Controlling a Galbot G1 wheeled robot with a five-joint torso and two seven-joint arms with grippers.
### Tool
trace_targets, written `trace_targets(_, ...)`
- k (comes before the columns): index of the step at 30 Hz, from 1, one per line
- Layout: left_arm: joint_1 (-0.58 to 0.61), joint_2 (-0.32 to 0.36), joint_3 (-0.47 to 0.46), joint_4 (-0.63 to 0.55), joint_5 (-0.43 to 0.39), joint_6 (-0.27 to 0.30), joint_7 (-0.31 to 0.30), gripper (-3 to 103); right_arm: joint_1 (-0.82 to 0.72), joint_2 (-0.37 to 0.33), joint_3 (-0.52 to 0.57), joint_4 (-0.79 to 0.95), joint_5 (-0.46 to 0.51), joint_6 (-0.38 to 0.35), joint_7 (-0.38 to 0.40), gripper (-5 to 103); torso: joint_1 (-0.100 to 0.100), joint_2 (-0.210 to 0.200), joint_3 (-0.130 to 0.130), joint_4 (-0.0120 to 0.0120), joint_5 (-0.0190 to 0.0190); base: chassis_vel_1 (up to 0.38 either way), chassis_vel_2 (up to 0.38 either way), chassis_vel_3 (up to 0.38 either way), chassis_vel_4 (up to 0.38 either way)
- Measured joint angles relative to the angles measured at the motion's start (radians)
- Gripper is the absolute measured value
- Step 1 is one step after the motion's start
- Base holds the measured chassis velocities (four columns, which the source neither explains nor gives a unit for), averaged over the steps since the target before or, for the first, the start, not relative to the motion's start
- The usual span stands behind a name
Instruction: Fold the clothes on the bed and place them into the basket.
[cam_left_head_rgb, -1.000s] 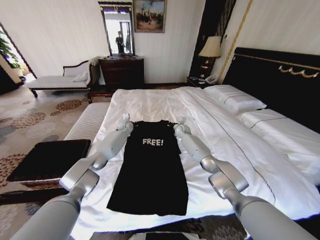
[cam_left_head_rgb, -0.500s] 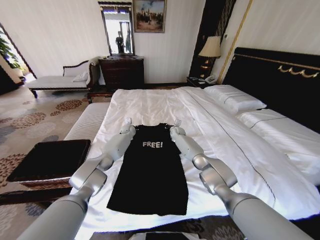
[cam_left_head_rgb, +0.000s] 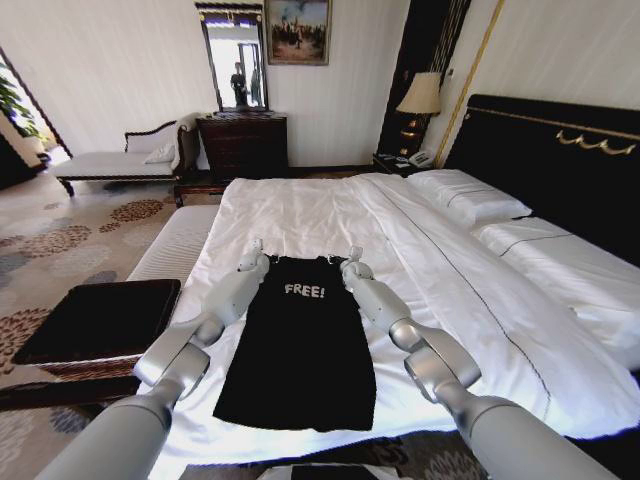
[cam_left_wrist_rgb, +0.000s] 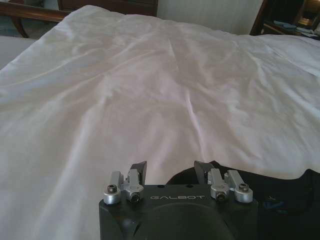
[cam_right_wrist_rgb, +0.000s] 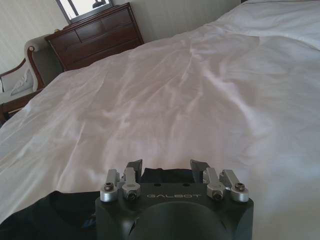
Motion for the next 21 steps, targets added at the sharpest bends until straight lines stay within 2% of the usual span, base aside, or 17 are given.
trace_targets(1,0.022,0.019,-0.009,-0.043,-0.012,0.000,-0.014,64,-0.018,-0.023,-0.015,0.054,0.028,-0.010,0.014,57,0.000,0.000,0.000,0.0004,-0.0003,0.000,0.000,0.000,0.000)
trace_targets(2,0.049,0.044,-0.019,-0.102,-0.031,0.000,-0.031,70,-0.041,-0.050,-0.027,0.116,0.056,-0.021,0.028,63,0.000,0.000,0.000,-0.0002,-0.0007,0.000,0.000,0.000,0.000)
trace_targets(3,0.081,0.078,-0.028,-0.177,-0.058,-0.002,-0.046,70,-0.069,-0.077,-0.033,0.180,0.084,-0.032,0.039,69,0.000,0.000,0.000,-0.0009,-0.0005,0.000,0.000,0.000,0.000)
trace_targets(4,0.101,0.097,-0.034,-0.220,-0.071,-0.006,-0.051,76,-0.085,-0.090,-0.033,0.211,0.097,-0.038,0.045,69,0.000,0.000,0.000,-0.0011,0.0000,0.000,0.000,0.000,0.000)
trace_targets(5,0.101,0.097,-0.034,-0.220,-0.071,-0.006,-0.051,76,-0.085,-0.090,-0.033,0.211,0.097,-0.038,0.045,69,0.000,0.000,0.000,-0.0011,0.0000,0.000,0.000,0.000,0.000)
trace_targets(6,0.162,0.150,-0.050,-0.319,-0.096,-0.016,-0.060,81,-0.133,-0.123,-0.028,0.291,0.123,-0.049,0.060,79,0.000,0.000,0.000,-0.0011,0.0001,0.000,0.000,0.000,0.000)
trace_targets(7,0.207,0.185,-0.063,-0.381,-0.104,-0.024,-0.063,86,-0.165,-0.143,-0.022,0.335,0.132,-0.055,0.068,79,0.000,0.000,0.000,-0.0009,-0.0003,0.000,0.000,0.000,0.000)
trace_targets(8,0.281,0.235,-0.087,-0.473,-0.107,-0.039,-0.063,92,-0.223,-0.189,-0.007,0.426,0.151,-0.064,0.080,90,0.000,0.000,0.000,-0.0004,0.0004,0.000,0.000,0.000,0.000)
trace_targets(9,0.281,0.235,-0.087,-0.473,-0.107,-0.039,-0.063,92,-0.223,-0.189,-0.007,0.426,0.151,-0.064,0.080,90,0.000,0.000,0.000,-0.0004,0.0004,0.000,0.000,0.000,0.000)
trace_targets(10,0.321,0.257,-0.101,-0.519,-0.107,-0.048,-0.062,96,-0.251,-0.216,0.005,0.480,0.162,-0.068,0.083,90,0.000,0.000,0.000,0.0002,0.0001,0.000,0.000,0.000,0.000)
trace_targets(12,0.410,0.306,-0.137,-0.628,-0.105,-0.065,-0.063,98,-0.319,-0.289,0.042,0.601,0.188,-0.081,0.092,99,0.000,0.000,0.000,0.0002,-0.0007,0.000,0.000,0.000,0.000)
trace_targets(13,0.455,0.330,-0.163,-0.682,-0.104,-0.070,-0.063,100,-0.349,-0.316,0.063,0.650,0.202,-0.086,0.096,100,0.000,0.000,0.000,-0.0006,-0.0002,0.000,0.000,0.000,0.000)
trace_targets(14,0.455,0.330,-0.163,-0.682,-0.104,-0.070,-0.063,100,-0.349,-0.316,0.063,0.650,0.202,-0.086,0.096,100,0.000,0.000,0.000,-0.0006,-0.0002,0.000,0.000,0.000,0.000)
trace_targets(16,0.579,0.391,-0.218,-0.799,-0.103,-0.080,-0.060,100,-0.441,-0.385,0.128,0.770,0.231,-0.097,0.108,100,0.000,0.000,0.000,-0.0013,-0.0002,0.000,0.000,0.000,0.000)
trace_targets(17,0.632,0.411,-0.244,-0.845,-0.103,-0.085,-0.056,100,-0.483,-0.402,0.154,0.813,0.241,-0.102,0.111,100,0.000,0.000,0.000,-0.0011,-0.0003,0.000,0.000,0.000,0.000)
trace_targets(18,0.632,0.411,-0.244,-0.845,-0.103,-0.085,-0.056,100,-0.483,-0.402,0.154,0.813,0.241,-0.102,0.111,100,0.000,0.000,0.000,-0.0011,-0.0003,0.000,0.000,0.000,0.000)
trace_targets(21,0.803,0.447,-0.334,-0.958,-0.079,-0.101,-0.044,100,-0.633,-0.428,0.236,0.931,0.252,-0.118,0.117,100,0.000,0.000,0.000,-0.0001,0.0001,0.000,0.000,0.000,0.000)
